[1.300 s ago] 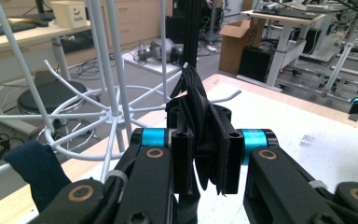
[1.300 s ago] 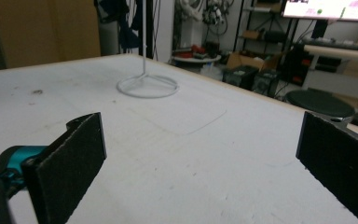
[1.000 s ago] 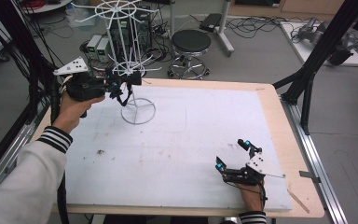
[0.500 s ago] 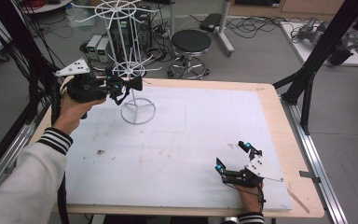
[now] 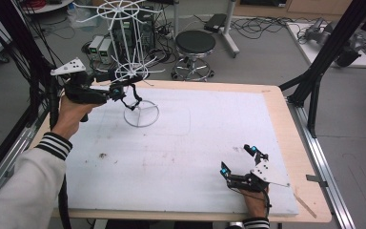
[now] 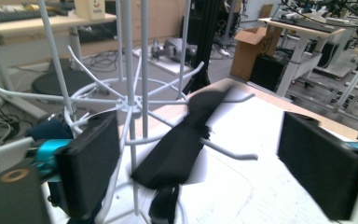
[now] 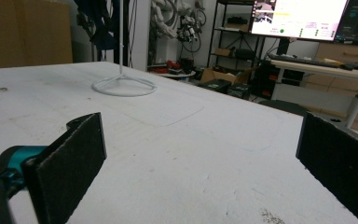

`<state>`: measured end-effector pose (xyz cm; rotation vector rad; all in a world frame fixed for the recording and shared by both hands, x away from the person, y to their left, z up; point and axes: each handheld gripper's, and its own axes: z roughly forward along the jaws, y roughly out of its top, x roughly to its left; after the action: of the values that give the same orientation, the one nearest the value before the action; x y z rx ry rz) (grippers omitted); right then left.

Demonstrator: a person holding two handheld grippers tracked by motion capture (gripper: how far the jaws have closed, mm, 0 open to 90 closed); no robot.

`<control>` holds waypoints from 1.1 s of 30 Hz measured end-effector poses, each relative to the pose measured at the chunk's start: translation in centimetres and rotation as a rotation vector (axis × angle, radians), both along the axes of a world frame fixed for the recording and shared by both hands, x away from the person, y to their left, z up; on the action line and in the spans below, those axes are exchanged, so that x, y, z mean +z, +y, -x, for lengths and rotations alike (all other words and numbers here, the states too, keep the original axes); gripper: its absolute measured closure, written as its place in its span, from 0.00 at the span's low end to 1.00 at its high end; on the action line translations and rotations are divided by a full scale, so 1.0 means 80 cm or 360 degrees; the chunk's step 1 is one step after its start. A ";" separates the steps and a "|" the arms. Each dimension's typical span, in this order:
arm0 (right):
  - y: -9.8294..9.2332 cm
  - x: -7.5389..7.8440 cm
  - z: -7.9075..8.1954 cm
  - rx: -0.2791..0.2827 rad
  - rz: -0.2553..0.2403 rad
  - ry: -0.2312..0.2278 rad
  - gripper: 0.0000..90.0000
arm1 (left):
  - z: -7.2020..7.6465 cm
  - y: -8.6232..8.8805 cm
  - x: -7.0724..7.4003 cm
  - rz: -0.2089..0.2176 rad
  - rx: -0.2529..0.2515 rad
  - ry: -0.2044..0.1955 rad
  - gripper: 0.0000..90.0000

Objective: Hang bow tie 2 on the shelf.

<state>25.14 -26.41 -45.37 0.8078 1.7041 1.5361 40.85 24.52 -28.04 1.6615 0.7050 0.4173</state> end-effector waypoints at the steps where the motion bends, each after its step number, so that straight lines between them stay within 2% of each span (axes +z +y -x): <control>1: 0.000 0.000 0.000 -0.0002 -0.0002 -0.0001 0.01 | 0.002 0.000 0.001 -0.0001 0.0000 -0.0016 0.09; 7: 0.000 0.000 0.001 -0.0009 -0.0007 0.0002 0.01 | 0.015 0.006 0.005 0.0017 -0.0032 -0.0094 0.07; 9: 0.000 0.000 0.001 -0.0011 -0.0007 -0.0004 0.01 | 0.020 0.007 0.004 -0.0016 0.0001 -0.0140 0.07; 12: -0.001 0.000 0.000 -0.0012 -0.0006 -0.0010 0.01 | 0.027 0.011 0.000 -0.0010 0.0013 -0.0163 0.07; 17: 0.000 0.000 0.001 -0.0011 -0.0009 -0.0002 0.01 | 0.045 0.014 -0.010 -0.0046 0.0070 -0.0216 0.04; 23: 0.000 0.000 0.001 -0.0010 0.0002 -0.0010 0.01 | 0.080 0.022 -0.034 -0.0067 0.0074 -0.0280 0.02; 27: 0.001 0.000 0.001 -0.0015 0.0005 -0.0013 0.01 | 0.103 0.029 -0.059 -0.0039 0.0081 -0.0326 0.02; 33: 0.000 -0.001 0.002 -0.0018 -0.0001 -0.0020 0.01 | 0.126 0.035 -0.097 0.0032 0.0073 -0.0337 0.02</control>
<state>25.00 -26.39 -45.41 0.8053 1.6876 1.5311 30.74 27.29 -35.81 1.5573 0.5884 0.6070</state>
